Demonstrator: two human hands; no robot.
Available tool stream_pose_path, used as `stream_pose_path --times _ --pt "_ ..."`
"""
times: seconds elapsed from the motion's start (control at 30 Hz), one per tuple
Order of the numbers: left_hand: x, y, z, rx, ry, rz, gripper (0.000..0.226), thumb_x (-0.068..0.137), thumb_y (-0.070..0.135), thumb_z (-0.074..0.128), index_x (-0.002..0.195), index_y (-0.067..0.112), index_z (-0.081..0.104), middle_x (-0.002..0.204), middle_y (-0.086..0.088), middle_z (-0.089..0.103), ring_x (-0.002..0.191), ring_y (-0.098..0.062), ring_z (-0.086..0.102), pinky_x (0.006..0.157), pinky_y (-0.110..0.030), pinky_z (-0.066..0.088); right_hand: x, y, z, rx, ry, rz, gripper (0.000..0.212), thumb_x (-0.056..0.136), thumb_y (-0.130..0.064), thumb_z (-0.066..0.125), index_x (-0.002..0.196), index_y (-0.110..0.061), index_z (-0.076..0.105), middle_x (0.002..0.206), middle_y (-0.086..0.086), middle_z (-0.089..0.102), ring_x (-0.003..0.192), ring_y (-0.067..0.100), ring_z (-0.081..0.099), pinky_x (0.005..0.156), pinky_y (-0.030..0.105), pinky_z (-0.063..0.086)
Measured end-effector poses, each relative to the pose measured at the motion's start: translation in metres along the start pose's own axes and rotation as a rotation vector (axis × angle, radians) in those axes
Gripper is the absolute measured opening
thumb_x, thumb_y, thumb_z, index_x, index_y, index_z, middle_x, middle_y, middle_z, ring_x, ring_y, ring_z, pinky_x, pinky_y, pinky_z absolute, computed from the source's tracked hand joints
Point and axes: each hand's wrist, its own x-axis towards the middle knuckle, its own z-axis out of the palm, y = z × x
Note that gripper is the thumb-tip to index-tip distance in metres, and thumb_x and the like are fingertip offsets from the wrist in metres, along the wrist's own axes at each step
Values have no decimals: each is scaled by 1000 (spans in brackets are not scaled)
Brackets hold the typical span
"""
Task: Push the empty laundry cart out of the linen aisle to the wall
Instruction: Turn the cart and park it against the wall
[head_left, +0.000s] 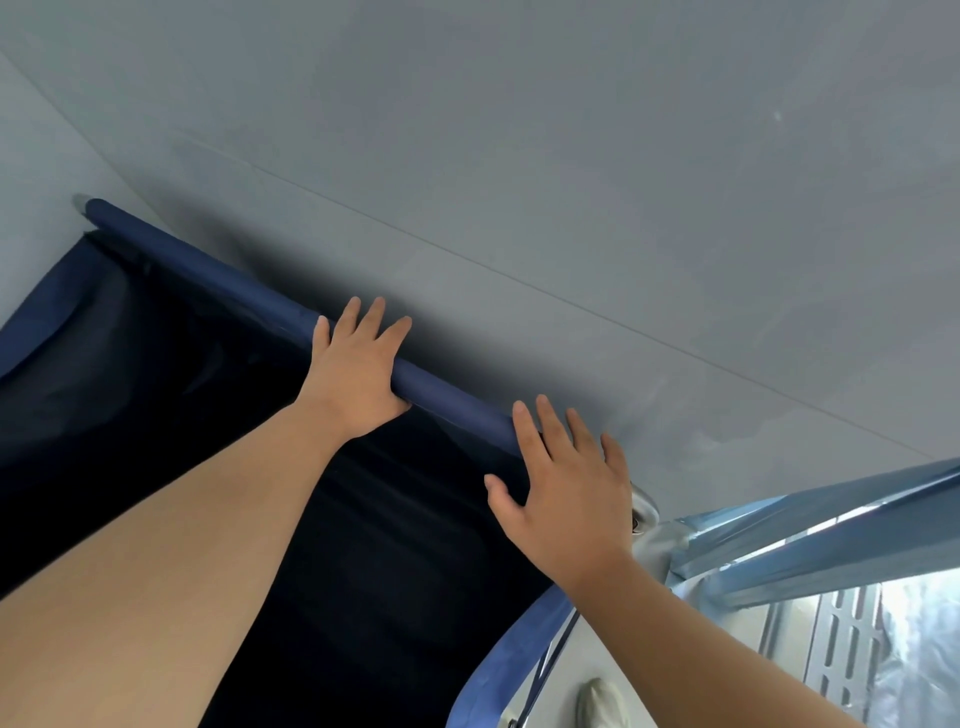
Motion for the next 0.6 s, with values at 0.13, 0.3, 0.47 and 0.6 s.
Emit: stream_pose_path --times 0.13,0.3,0.47,0.6 --pt "1 -5 1 4 3 2 100 72 49 76 153 25 22 164 -12 14 152 -37 5 116 -62 10 3 -4 1 -4 5 -7 74 85 -60 47 148 -22 39 149 6 52 132 34 53 103 56 44" --pt "2 -12 2 -4 10 4 101 72 48 77 153 25 21 164 -13 13 152 -38 4 116 -63 10 5 -11 2 -6 -4 -9 74 86 -60 46 149 -22 37 152 6 50 135 35 51 103 56 43" --pt "4 -20 0 -1 1 3 102 72 47 78 154 24 21 164 -14 12 152 -38 4 116 -63 10 9 -18 3 1 -12 -11 74 87 -60 46 149 -22 36 153 7 48 136 35 50 103 57 43" --pt "6 -22 2 -5 14 4 101 71 46 79 153 24 23 164 -14 14 151 -39 5 116 -64 10 12 -19 4 -9 -1 -12 74 86 -60 46 149 -22 36 153 6 48 136 35 50 102 56 44"
